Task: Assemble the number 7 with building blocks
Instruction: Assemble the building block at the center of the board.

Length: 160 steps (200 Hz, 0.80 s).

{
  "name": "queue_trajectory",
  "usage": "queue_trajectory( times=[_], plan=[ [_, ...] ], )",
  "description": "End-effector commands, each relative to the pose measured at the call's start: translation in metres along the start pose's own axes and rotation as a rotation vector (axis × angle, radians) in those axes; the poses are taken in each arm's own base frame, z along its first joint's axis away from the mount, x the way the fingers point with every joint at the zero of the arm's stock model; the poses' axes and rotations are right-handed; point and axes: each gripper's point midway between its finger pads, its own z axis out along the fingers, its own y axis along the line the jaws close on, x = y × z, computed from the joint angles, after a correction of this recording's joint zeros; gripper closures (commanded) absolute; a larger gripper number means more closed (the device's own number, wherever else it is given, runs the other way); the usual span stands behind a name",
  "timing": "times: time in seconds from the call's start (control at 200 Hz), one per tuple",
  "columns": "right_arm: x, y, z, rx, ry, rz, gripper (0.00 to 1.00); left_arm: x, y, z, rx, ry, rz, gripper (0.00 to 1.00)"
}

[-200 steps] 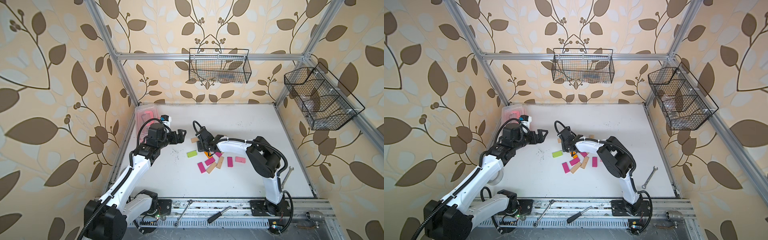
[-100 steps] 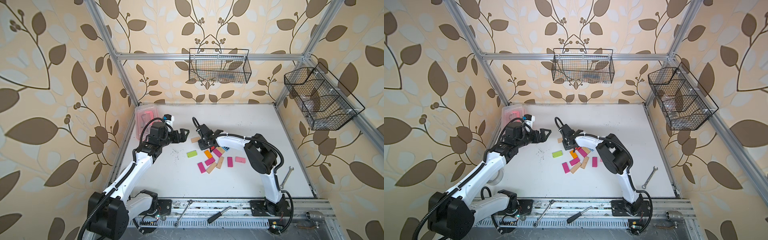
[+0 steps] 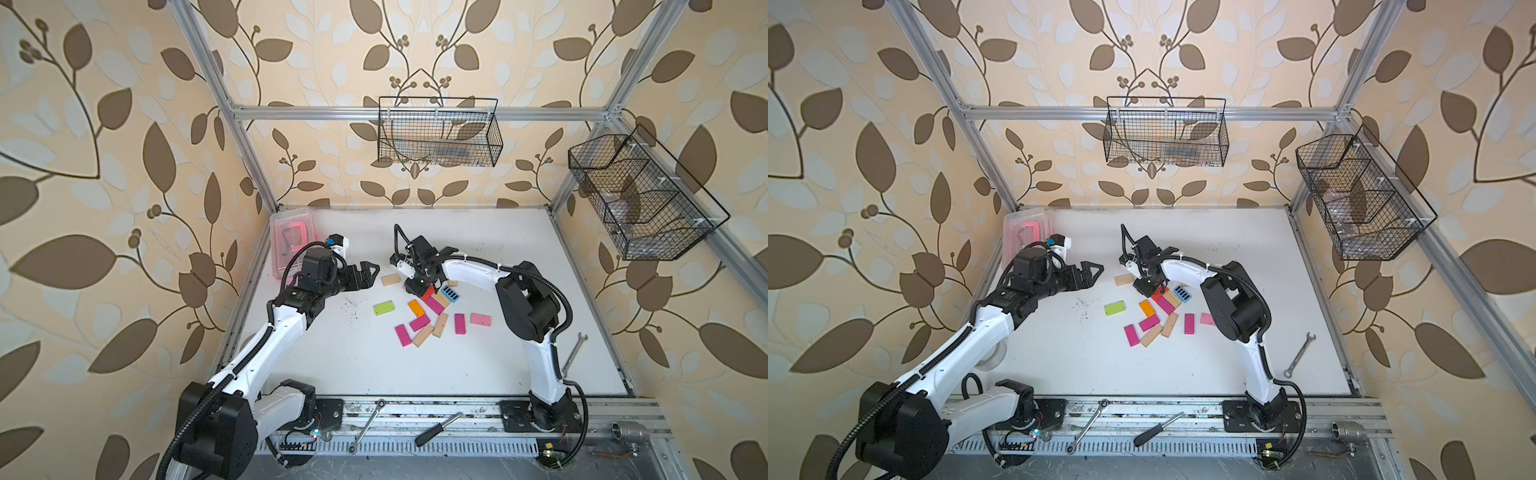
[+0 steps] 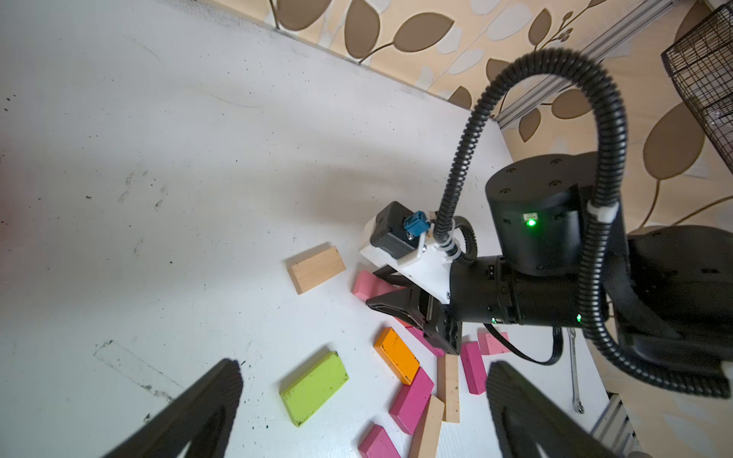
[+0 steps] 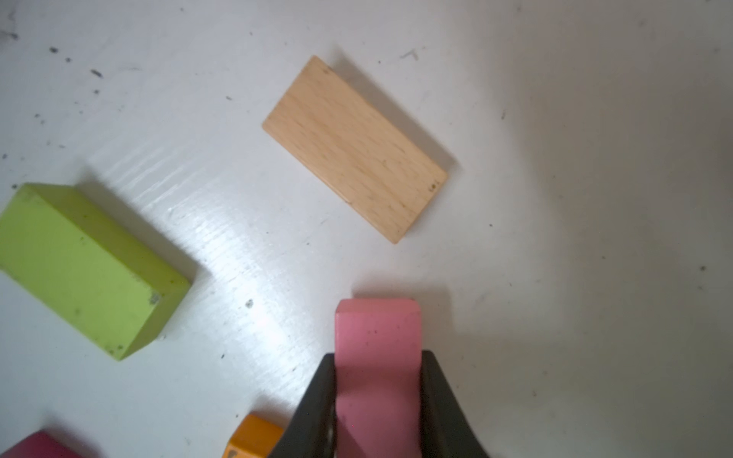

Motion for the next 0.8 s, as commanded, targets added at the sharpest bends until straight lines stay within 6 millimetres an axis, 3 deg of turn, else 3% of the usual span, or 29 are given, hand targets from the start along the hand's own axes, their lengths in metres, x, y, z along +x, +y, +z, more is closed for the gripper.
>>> queue_trajectory(
  times=[0.0,0.15,0.265,0.525,0.795],
  plan=[
    [-0.018,-0.016,-0.009,-0.026,-0.074,-0.196,0.76,0.004,-0.009,-0.007,0.03,-0.001,-0.005,0.01],
    [-0.024,-0.034,-0.008,-0.031,-0.092,-0.322,0.75,0.019,0.004,-0.001,-0.016,0.053,-0.062,0.01],
    [-0.023,-0.042,0.004,-0.028,-0.056,-0.414,0.75,0.024,0.006,-0.002,-0.024,0.073,-0.072,0.01],
    [-0.004,-0.033,0.031,-0.074,0.06,-0.635,0.77,0.017,0.005,-0.011,-0.047,0.048,-0.056,0.01],
    [0.005,-0.016,0.029,-0.181,0.025,-0.799,0.77,0.014,0.004,-0.015,-0.054,0.045,-0.049,0.01]
  ],
)
